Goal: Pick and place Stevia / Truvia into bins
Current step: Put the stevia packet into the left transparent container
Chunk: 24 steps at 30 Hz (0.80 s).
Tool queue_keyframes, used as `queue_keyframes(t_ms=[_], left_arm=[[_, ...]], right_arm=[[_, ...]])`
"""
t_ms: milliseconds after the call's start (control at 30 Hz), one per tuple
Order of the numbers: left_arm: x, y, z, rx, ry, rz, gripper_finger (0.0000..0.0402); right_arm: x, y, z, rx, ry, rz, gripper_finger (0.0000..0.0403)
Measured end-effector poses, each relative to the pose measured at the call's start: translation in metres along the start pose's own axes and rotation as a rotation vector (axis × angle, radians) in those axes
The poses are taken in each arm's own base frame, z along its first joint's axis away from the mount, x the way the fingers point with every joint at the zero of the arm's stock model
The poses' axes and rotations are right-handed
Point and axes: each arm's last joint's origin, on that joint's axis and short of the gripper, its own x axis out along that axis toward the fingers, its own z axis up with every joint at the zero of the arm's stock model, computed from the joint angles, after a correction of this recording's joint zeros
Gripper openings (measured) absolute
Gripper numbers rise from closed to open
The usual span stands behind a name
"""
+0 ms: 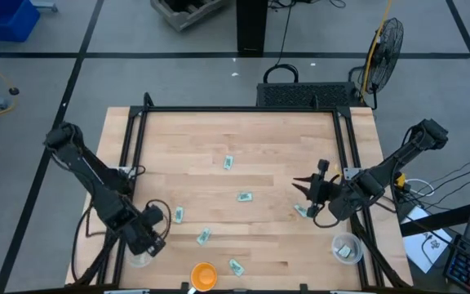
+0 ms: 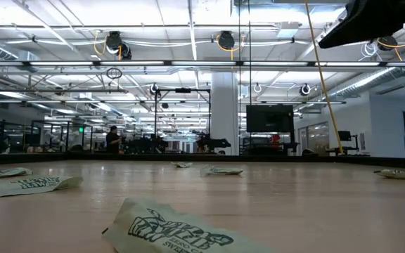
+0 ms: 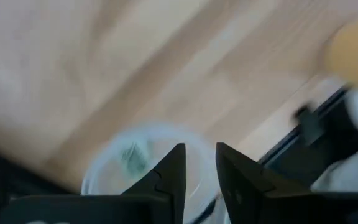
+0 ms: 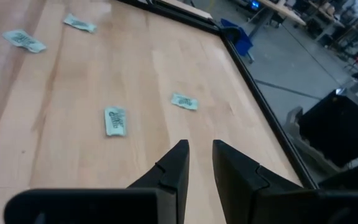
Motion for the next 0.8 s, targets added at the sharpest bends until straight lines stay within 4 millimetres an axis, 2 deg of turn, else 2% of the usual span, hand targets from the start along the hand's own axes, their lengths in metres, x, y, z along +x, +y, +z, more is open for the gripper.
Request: queue_keyframes(t_ms=[133,333,567,800], left_arm=[[-0.006,0.002,0.018,0.065,-0.183,-0.006,0.008],[-0.008,0.008,0.039,0.165,-0.377,0.105,0.0077],[-0.001,0.014,0.052,0.16,-0.367,0.128,0.008],[0.031,0.035,0.058,0.131,-0.31,0.115,0.0118]], right_arm=[[0.0,0.0,0.001,-0.013,-0.007,0.001,0.0063],[0.0,0.001,0.001,-0.014,-0.004,0.019,0.0063],[0.0,0.001,0.001,-0.014,-0.004,0.019,0.0063],[0.0,0.001,0.001,-0.015,-0.004,0.019,0.0063]])
